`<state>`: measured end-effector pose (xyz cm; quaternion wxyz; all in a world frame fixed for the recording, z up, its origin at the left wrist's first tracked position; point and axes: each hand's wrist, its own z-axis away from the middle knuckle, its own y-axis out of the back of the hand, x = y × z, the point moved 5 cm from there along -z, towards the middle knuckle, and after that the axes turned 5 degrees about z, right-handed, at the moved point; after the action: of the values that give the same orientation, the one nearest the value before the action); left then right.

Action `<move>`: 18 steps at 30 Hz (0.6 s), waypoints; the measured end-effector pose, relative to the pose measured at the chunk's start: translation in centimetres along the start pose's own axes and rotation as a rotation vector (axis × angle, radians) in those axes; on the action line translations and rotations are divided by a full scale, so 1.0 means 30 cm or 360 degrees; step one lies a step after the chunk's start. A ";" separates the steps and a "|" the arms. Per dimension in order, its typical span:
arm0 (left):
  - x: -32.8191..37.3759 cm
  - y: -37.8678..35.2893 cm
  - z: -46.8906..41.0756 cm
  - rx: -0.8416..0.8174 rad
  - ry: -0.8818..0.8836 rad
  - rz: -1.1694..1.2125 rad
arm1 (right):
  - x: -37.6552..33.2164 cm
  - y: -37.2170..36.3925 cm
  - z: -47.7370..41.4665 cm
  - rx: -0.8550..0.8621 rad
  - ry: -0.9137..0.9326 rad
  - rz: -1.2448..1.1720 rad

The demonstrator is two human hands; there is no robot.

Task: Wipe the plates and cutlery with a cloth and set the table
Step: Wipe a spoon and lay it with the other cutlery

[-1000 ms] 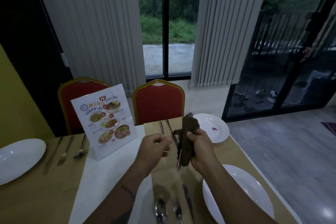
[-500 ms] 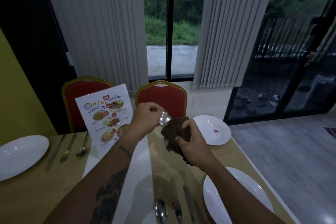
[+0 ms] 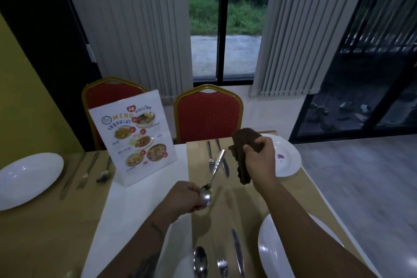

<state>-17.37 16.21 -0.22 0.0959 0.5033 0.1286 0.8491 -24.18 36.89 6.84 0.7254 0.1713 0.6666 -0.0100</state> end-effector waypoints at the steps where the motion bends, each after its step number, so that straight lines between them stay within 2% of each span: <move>1: -0.028 -0.009 -0.026 0.0065 0.0054 0.0182 | 0.008 -0.007 -0.011 -0.0042 -0.0017 0.0026; 3: -0.069 -0.025 -0.078 0.0180 0.0146 0.0421 | 0.043 -0.015 -0.029 -0.0161 -0.0046 0.0071; 6: -0.096 -0.040 -0.154 0.0355 0.0182 0.0543 | 0.121 -0.012 -0.049 -0.0346 -0.0054 0.0168; 13: -0.129 -0.048 -0.339 0.0654 0.0284 0.0469 | 0.308 0.034 -0.105 -0.0538 -0.0118 0.0390; 18: -0.098 -0.028 -0.441 0.0788 0.0204 0.0346 | 0.386 0.067 -0.148 -0.0621 -0.0206 0.0400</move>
<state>-27.58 14.53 -9.01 -0.1300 0.4674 0.2833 0.8273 -26.69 42.42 -4.17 0.7815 0.1086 0.5815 0.1983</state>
